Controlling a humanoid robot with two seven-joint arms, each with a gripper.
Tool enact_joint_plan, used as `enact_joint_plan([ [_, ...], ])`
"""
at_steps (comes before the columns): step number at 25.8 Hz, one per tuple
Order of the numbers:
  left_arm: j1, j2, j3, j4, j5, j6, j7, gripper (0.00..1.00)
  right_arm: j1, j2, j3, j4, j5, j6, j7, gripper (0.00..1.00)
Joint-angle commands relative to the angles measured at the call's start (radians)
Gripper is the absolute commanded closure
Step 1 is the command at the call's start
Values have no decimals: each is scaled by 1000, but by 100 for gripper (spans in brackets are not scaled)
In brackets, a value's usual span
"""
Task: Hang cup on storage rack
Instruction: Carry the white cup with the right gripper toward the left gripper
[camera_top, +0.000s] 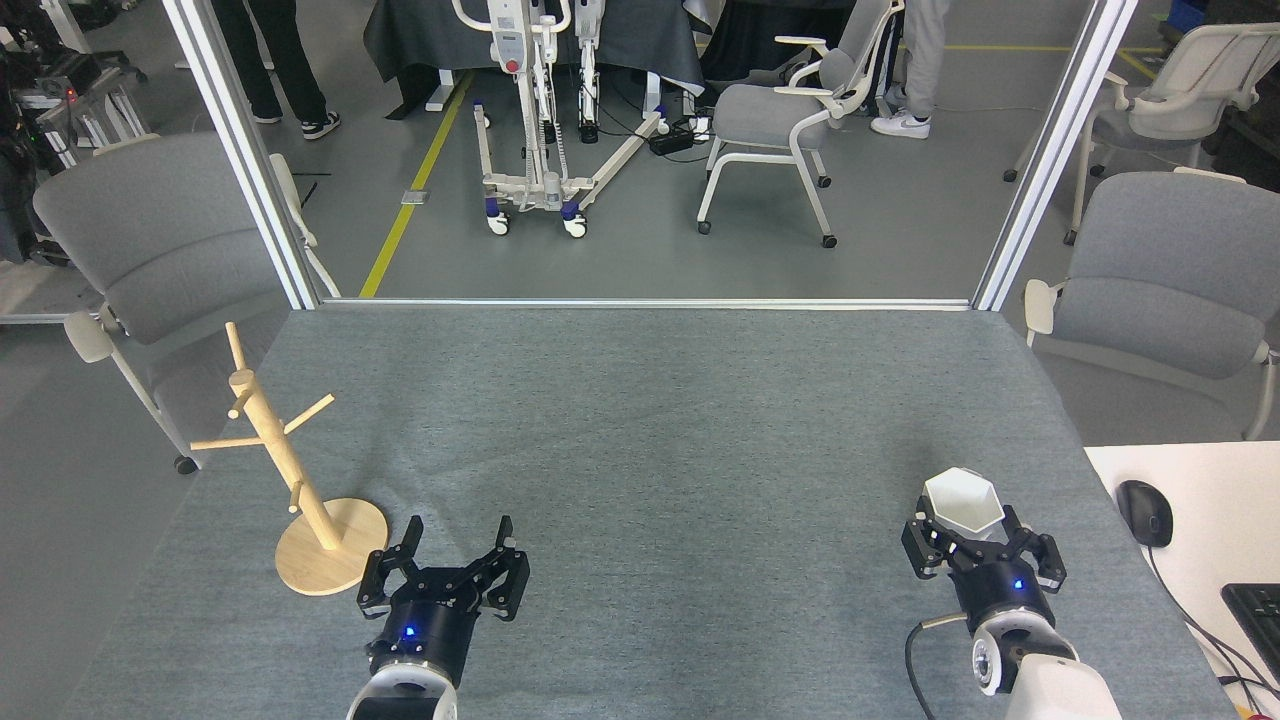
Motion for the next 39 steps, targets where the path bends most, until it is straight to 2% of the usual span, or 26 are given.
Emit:
enact_joint_plan([
  [1,1,-3,0,0,0,2,0,1,-25,0,2,33,1,0,-1,0],
  [10,-5,-3,0,-15,0,-7,-3,0,-48,-8,2,66,3,-2,1,0],
  [15,-22,-9,8,-75,5,-4,-12,0,-51,-8,2,79,1,-2,4,2],
  [18,-22,-13,5,-121,5,-4,-15,0,-49,-9,2,81,6,-3,6,17],
  [20,-22,-13,0,-126,3,-3,-14,0,-49,-9,2,81,43,-8,6,37],
  [22,-21,-15,0,-121,5,3,-14,0,-49,-9,2,79,81,-12,6,63],
  [23,-21,-15,0,-120,5,5,-14,0,-48,-9,2,79,83,-15,6,69],
  [24,-21,-15,0,-120,3,5,-14,0,-48,-9,2,78,83,-15,6,74],
  [26,-19,-15,0,-118,3,3,-14,0,-46,-9,11,58,81,-14,12,74],
  [28,-19,-13,0,-118,3,-4,-15,0,-48,-11,11,-17,78,-8,24,73],
  [31,-15,-9,-2,-118,2,-7,-12,1,-43,-8,9,-215,58,-3,55,74],
  [35,-5,4,-37,-120,-6,-61,-3,1,-15,3,25,-422,-5,32,145,77],
  [39,8,39,-87,-115,-32,-158,0,1,-3,14,150,-562,-26,136,289,80],
])
